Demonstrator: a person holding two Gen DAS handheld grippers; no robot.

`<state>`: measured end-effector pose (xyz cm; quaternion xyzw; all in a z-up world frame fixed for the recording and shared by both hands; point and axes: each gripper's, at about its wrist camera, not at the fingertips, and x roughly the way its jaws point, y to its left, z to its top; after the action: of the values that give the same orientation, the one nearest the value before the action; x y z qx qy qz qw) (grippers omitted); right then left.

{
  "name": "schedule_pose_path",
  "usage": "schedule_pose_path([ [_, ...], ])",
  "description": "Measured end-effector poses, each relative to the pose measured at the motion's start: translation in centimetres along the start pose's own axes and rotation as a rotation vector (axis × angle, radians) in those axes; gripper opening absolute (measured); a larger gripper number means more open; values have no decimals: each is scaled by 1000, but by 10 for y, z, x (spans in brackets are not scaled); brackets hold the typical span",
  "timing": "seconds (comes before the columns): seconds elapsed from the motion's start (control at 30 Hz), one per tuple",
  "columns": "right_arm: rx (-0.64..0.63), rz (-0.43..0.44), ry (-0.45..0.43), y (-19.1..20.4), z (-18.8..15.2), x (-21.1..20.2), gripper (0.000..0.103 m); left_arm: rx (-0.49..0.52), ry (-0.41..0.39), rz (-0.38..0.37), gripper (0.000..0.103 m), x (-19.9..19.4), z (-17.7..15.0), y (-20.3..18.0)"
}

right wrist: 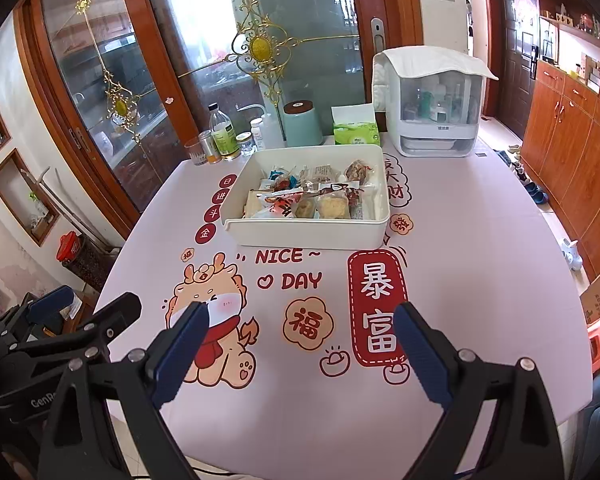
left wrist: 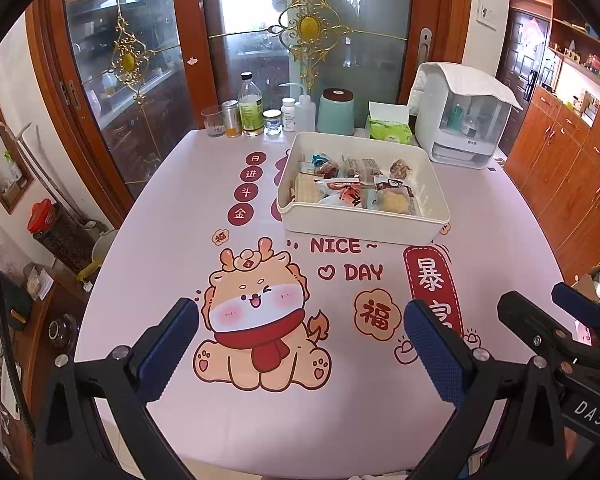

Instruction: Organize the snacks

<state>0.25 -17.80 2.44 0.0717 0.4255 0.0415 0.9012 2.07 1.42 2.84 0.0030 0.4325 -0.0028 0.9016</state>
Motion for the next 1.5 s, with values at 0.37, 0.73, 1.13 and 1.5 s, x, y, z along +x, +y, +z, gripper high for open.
schedule_pose_path([
  [0.37, 11, -4, 3, -2, -1, 3, 94, 1, 7, -3, 102, 2, -1, -4],
  [0.73, 14, -4, 5, -5, -1, 4, 94, 3, 13, -8, 102, 4, -4, -7],
  [1.13, 18, -3, 6, -7, -2, 2, 94, 4, 16, -7, 102, 3, -7, -10],
  [1.5, 45, -5, 5, -9, -16, -3, 94, 19, 18, -8, 102, -1, -22, -15],
])
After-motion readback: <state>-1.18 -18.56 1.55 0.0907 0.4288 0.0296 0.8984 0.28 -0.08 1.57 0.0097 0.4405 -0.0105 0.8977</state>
